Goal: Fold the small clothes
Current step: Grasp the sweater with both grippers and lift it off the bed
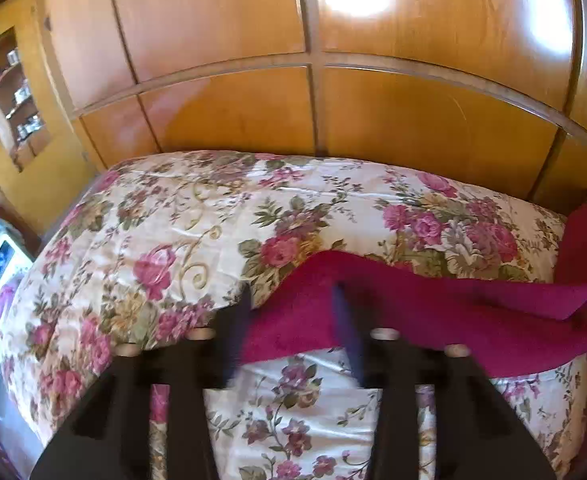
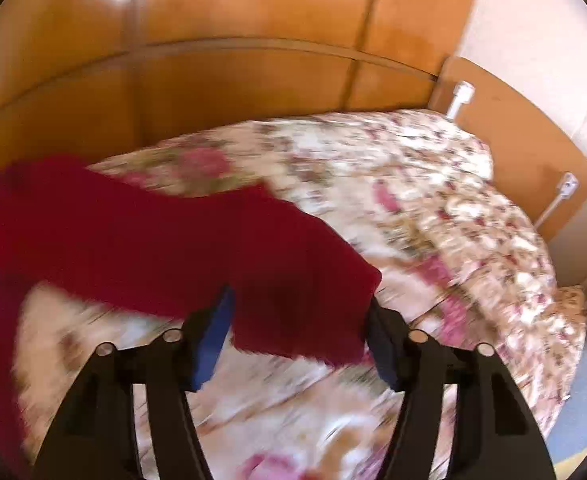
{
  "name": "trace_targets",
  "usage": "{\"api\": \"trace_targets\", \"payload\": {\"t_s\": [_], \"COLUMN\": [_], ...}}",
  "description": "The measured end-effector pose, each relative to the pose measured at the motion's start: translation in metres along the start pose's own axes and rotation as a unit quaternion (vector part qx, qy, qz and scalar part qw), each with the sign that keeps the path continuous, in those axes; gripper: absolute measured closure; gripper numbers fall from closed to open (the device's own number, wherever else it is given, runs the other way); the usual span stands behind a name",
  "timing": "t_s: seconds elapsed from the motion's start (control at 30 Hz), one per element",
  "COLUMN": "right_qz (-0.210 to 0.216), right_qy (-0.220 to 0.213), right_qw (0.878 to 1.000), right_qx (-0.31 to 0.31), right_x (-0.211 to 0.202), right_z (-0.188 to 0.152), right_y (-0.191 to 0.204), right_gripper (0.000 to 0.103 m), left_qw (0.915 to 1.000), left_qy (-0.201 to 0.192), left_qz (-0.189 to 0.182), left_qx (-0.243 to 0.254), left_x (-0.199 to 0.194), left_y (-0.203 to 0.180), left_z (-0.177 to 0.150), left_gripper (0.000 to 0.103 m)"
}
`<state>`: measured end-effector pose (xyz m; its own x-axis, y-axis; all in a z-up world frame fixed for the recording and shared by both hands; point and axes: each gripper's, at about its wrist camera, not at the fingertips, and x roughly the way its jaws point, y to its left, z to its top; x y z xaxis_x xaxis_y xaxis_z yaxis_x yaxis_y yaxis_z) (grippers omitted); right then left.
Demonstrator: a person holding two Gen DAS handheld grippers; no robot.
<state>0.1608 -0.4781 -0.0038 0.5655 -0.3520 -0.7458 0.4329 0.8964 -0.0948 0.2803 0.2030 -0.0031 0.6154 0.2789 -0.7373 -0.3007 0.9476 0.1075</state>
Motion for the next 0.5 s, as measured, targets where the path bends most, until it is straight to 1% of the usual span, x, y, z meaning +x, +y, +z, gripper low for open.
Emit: {"api": "trace_targets", "payload": {"t_s": [0.03,0.07,0.1,0.13,0.2,0.23,0.27,0.3,0.33,0.37,0.4,0.43,0.47,0.5], "right_qz": [0.036,0.088,0.141,0.206,0.278,0.316,0.333,0.346,0.35,0.358,0.361,0.357,0.35,0.347], "right_qy": [0.004,0.018,0.033,0.058,0.098,0.123,0.135,0.144,0.146,0.151,0.154,0.153,0.143,0.129], "right_qw": [0.999,0.996,0.989,0.977,0.955,0.941,0.933,0.927,0.925,0.921,0.92,0.921,0.925,0.929], "right_qx": [-0.002,-0.004,-0.001,0.004,0.002,0.001,0.002,0.002,0.001,-0.006,-0.012,-0.017,-0.024,-0.028], "right_x": [-0.008,-0.017,-0.025,-0.032,-0.038,-0.041,-0.042,-0.044,-0.045,-0.047,-0.048,-0.049,-0.056,-0.065], "right_z": [-0.008,-0.02,-0.033,-0.049,-0.073,-0.089,-0.098,-0.107,-0.111,-0.115,-0.116,-0.116,-0.113,-0.108], "right_y": [0.01,0.023,0.034,0.051,0.077,0.094,0.104,0.116,0.122,0.132,0.139,0.143,0.144,0.142], "right_gripper": [0.04,0.04,0.04,0.04,0.041,0.042,0.043,0.05,0.064,0.071,0.08,0.09,0.094,0.094], "left_qw": [1.0,0.9999,0.9997,0.9995,0.9991,0.9989,0.9988,0.9986,0.9983,0.9982,0.9982,0.9982,0.9981,0.998], "left_qy": [-0.001,0.0,0.003,0.005,0.008,0.009,0.008,0.003,-0.002,-0.003,-0.006,-0.008,-0.011,-0.014], "left_qz": [-0.003,-0.008,-0.012,-0.014,-0.021,-0.024,-0.025,-0.026,-0.032,-0.035,-0.039,-0.042,-0.044,-0.047], "left_qx": [-0.006,-0.014,-0.02,-0.027,-0.037,-0.039,-0.042,-0.046,-0.048,-0.048,-0.046,-0.043,-0.041,-0.039], "left_x": [-0.001,-0.001,-0.002,-0.004,-0.008,-0.011,-0.014,-0.02,-0.027,-0.032,-0.04,-0.045,-0.051,-0.059], "left_y": [0.002,0.005,0.007,0.011,0.016,0.018,0.019,0.023,0.026,0.028,0.03,0.031,0.033,0.037], "left_z": [-0.004,-0.008,-0.013,-0.018,-0.029,-0.034,-0.038,-0.044,-0.051,-0.055,-0.062,-0.067,-0.072,-0.078], "left_gripper": [0.053,0.053,0.053,0.053,0.053,0.051,0.042,0.037,0.037,0.037,0.037,0.037,0.037,0.037]}}
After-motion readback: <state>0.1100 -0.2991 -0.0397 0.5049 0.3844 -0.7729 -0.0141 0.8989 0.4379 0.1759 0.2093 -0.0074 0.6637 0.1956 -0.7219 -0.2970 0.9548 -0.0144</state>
